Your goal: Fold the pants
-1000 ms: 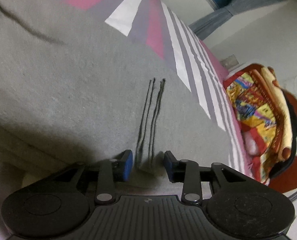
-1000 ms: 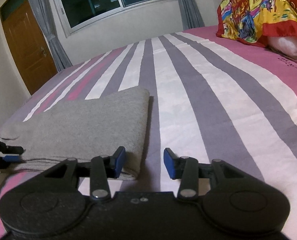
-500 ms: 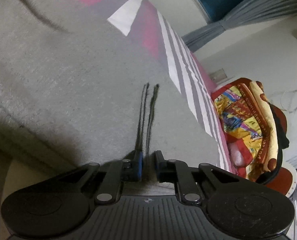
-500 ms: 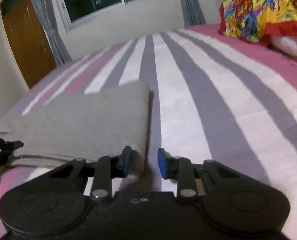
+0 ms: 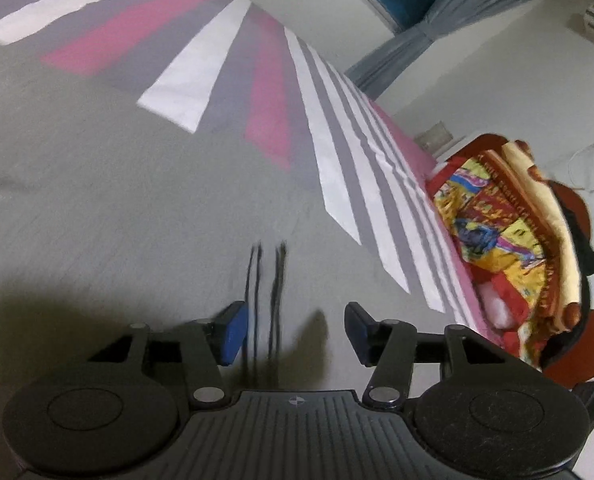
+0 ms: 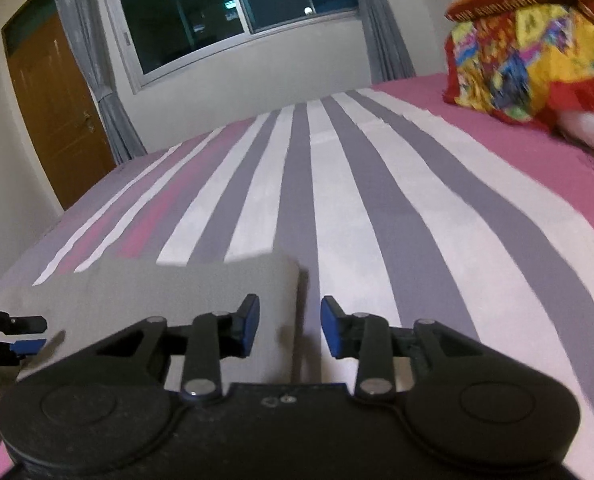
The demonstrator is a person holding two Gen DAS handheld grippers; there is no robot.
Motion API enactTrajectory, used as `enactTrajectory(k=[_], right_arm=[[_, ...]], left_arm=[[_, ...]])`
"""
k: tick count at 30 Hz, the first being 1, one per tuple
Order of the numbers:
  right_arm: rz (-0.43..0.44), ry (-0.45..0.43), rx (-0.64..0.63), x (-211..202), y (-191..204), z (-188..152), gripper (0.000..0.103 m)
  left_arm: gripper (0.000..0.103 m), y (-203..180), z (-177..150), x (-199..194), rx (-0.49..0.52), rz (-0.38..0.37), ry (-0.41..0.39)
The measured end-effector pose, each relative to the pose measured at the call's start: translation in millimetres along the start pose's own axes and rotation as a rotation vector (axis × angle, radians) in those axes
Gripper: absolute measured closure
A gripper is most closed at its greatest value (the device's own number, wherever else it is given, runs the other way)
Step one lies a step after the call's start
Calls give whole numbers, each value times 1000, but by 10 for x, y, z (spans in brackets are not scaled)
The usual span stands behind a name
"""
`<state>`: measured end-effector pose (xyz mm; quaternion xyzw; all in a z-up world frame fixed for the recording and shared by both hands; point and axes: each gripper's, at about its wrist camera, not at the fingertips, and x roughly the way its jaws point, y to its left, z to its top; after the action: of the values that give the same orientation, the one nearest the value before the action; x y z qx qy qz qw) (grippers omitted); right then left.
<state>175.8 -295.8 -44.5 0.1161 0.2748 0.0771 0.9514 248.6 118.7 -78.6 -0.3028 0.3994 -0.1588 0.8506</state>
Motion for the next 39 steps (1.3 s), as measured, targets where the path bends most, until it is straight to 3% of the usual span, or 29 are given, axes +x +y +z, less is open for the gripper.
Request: enactTrajectory(k=[3,6,9,12,14,15,16,17,18,23,26,28,35,36,37,38,39], right_arm=[[-24,32,-25,301,11,108,69],[-57,144,-12,638,-52,54,67],[-48,142,-1,571,-63,-1,68],[-20,124,-5,277,-58,-101,66],[-21,86,-32,10,-76,-201,61],[-22,69,-31,-115,-125,-240,54],[-17,55,-19,-231,-186,-286,48],[-5,45,0,-331,-269,-319,46],[-1,39,20,-413,-347,-349,44],[-53,21,126,-595,-601,-339,41],[-76,13,146,-599,-618,-334,40],[-82,29,136,-573,-592,-375,40],[-121,44,127,-547,-568,-415,38],[-131,46,134,-548,-584,-422,38],[-141,49,142,-541,-604,-423,38],[-148,51,153,-533,-622,-425,38],[-151,51,163,-526,-641,-428,38]], left_arm=[[50,-45,98,213,26,55,30],[50,-50,137,270,11,73,24],[49,-41,60,164,10,62,21],[49,-53,-156,-149,72,45,3],[49,-34,-323,-487,108,51,-67],[49,13,-389,-667,117,62,-102],[45,85,-452,-868,120,85,-148],[32,184,-509,-1088,116,121,-201],[29,284,-540,-1271,100,157,-247],[24,1045,-547,-2004,-143,243,-436],[18,1547,-494,-2077,-339,198,-496],[18,1882,-439,-1959,-460,133,-472],[18,2266,-47,-1517,-477,-53,-502],[19,2291,-6,-1480,-468,-60,-507],[32,2294,35,-1437,-450,-46,-507],[61,2284,67,-1379,-431,-3,-491],[66,2306,77,-1341,-423,39,-471]])
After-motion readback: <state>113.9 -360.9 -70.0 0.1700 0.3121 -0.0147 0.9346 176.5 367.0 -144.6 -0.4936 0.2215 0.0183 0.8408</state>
